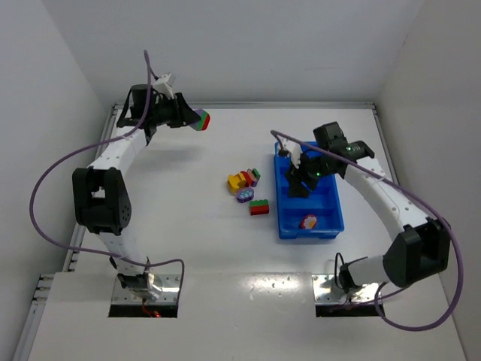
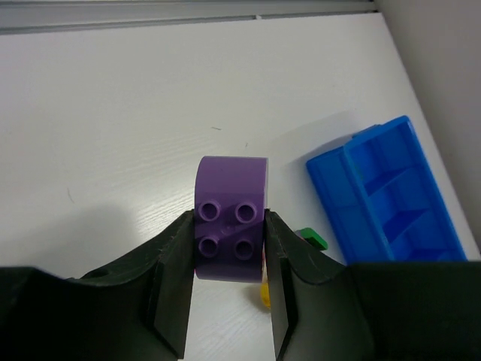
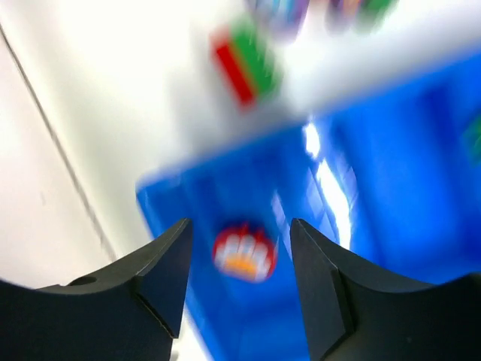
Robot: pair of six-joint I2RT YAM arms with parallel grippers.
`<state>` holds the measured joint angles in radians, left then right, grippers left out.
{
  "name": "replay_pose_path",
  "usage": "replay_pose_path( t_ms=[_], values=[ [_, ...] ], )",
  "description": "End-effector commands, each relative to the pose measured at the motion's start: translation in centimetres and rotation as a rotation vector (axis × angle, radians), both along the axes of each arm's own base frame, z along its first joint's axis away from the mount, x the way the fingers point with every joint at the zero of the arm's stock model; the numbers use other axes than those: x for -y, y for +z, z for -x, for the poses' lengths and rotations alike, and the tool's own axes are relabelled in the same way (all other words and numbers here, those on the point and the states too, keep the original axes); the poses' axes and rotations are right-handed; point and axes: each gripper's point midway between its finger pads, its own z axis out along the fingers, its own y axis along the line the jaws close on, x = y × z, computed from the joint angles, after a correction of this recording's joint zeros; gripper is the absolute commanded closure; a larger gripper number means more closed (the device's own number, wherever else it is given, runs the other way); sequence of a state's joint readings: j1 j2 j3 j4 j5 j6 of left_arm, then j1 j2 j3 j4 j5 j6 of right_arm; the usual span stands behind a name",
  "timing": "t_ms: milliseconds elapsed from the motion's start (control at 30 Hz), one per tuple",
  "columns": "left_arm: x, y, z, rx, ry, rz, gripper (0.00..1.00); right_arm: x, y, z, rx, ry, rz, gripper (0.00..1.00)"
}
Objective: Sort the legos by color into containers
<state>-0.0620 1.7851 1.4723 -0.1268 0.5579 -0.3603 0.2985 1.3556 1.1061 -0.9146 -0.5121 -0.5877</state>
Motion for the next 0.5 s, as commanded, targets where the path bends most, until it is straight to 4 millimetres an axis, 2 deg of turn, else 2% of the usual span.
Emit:
replay_pose_path(
  t_ms=[0, 67, 100, 133, 167, 200, 233, 267, 300, 333, 367, 433, 467],
  values=[
    [1.0, 4.1, 0.8, 0.083, -0.127, 0.141, 1.00, -6.0, 5.2, -4.7, 0.092, 0.061, -0.280, 0.45],
    [1.4, 4.6, 1.0, 0.095, -0.152, 0.158, 1.00, -8.2, 6.0, -6.0, 0.021, 0.061, -0.365, 0.47],
    [1.0, 4.1, 0.9, 0.088, -0.156, 0.172, 1.00, -9.5, 5.7, -8.2, -0.024, 0.063, -0.392, 0.50],
    [1.3, 4.6, 1.1, 0.088, -0.170, 0.194, 1.00, -10.8, 6.2, -8.4, -0.116, 0.068, -0.463, 0.51],
    [1.7, 5.0, 1.4, 0.104, -0.202, 0.213, 1.00, -12.1, 8.5, -10.3, -0.107, 0.088, -0.521, 0.53],
    [1.6, 4.9, 1.6, 0.102, -0.215, 0.233, 1.00, -13.4, 9.2, -10.7, -0.172, 0.125, -0.599, 0.53],
    [1.9, 4.8, 1.8, 0.100, -0.240, 0.257, 1.00, -14.5, 7.2, -12.3, -0.259, 0.110, -0.629, 0.54],
    [2.0, 5.6, 2.1, 0.112, -0.276, 0.308, 1.00, -15.4, 8.8, -13.5, -0.323, 0.074, -0.680, 0.54],
    [2.2, 5.6, 2.5, 0.105, -0.293, 0.337, 1.00, -16.0, 9.2, -14.2, -0.363, 0.084, -0.725, 0.54],
    [1.8, 5.5, 2.4, 0.100, -0.294, 0.361, 1.00, -17.3, 10.2, -15.9, -0.288, 0.126, -0.775, 0.54],
    [2.1, 6.0, 2.5, 0.103, -0.308, 0.398, 1.00, -17.8, 9.9, -16.6, -0.393, 0.065, -0.803, 0.54],
    [1.8, 6.1, 2.6, 0.097, -0.318, 0.418, 1.00, -18.7, 11.7, -18.5, -0.296, 0.105, -0.879, 0.54],
    [1.8, 5.9, 2.6, 0.095, -0.328, 0.419, 1.00, -19.0, 11.0, -19.0, -0.354, 0.086, -0.888, 0.54]
  ],
)
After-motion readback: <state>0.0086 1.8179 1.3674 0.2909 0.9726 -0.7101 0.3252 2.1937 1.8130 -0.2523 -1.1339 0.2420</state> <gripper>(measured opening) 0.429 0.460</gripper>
